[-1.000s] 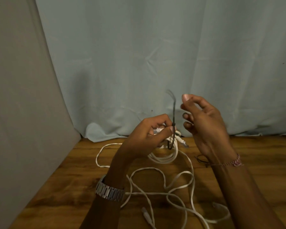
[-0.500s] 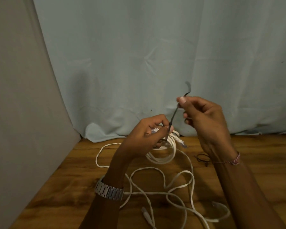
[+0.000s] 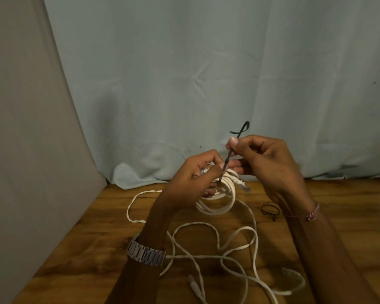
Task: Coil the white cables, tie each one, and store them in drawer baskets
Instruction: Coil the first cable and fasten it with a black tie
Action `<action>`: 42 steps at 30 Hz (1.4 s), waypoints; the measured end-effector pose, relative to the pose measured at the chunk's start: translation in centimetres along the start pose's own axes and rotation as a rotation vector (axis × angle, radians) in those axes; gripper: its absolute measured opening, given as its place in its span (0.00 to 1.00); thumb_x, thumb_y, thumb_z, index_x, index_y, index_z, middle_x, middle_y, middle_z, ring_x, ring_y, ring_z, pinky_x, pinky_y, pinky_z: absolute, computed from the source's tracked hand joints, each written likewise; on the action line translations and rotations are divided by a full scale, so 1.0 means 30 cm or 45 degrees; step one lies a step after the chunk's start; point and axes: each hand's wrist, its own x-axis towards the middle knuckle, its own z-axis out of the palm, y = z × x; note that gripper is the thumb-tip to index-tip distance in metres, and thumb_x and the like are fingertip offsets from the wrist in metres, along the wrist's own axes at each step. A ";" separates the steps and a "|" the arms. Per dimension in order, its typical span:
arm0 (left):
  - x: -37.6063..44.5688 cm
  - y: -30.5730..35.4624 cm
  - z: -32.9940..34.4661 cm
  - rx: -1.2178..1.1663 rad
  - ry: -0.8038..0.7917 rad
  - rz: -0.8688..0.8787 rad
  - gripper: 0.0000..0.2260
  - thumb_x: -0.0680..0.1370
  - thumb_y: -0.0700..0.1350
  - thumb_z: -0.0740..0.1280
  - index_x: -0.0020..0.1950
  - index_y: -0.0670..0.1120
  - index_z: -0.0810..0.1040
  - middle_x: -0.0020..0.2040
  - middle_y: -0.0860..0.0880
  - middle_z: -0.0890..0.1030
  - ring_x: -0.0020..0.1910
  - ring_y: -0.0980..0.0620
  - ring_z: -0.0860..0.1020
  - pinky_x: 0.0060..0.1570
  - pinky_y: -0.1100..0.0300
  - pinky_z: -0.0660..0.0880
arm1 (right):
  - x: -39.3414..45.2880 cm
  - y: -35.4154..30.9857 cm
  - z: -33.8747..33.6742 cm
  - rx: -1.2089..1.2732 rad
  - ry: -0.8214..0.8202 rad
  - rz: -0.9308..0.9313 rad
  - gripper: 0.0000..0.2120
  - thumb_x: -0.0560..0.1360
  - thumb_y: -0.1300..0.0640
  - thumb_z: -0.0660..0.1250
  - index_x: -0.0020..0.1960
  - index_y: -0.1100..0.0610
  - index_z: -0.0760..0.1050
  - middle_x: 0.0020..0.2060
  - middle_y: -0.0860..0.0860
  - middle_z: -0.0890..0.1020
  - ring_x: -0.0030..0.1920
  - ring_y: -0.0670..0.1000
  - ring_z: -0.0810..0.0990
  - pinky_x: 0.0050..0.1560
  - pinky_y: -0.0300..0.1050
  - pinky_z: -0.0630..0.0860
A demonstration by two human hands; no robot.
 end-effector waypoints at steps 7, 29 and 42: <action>0.005 -0.001 -0.001 -0.031 0.079 -0.043 0.12 0.85 0.37 0.57 0.42 0.41 0.71 0.29 0.52 0.69 0.26 0.57 0.64 0.25 0.64 0.60 | -0.002 0.005 0.020 -0.087 0.018 -0.074 0.07 0.77 0.55 0.72 0.49 0.57 0.85 0.40 0.53 0.87 0.37 0.51 0.87 0.38 0.42 0.83; 0.022 0.018 0.038 -0.094 0.120 -0.274 0.09 0.85 0.41 0.59 0.44 0.43 0.68 0.25 0.54 0.67 0.24 0.58 0.64 0.25 0.64 0.61 | 0.004 0.054 0.035 -0.532 0.346 -0.523 0.09 0.84 0.58 0.61 0.46 0.59 0.69 0.38 0.49 0.84 0.26 0.46 0.82 0.25 0.47 0.78; 0.001 -0.005 0.002 0.317 -0.067 0.008 0.08 0.82 0.42 0.67 0.60 0.45 0.77 0.39 0.54 0.82 0.33 0.59 0.77 0.37 0.62 0.74 | 0.020 0.057 0.024 -0.458 0.453 -0.566 0.10 0.83 0.55 0.64 0.46 0.58 0.70 0.34 0.49 0.83 0.26 0.47 0.81 0.26 0.36 0.73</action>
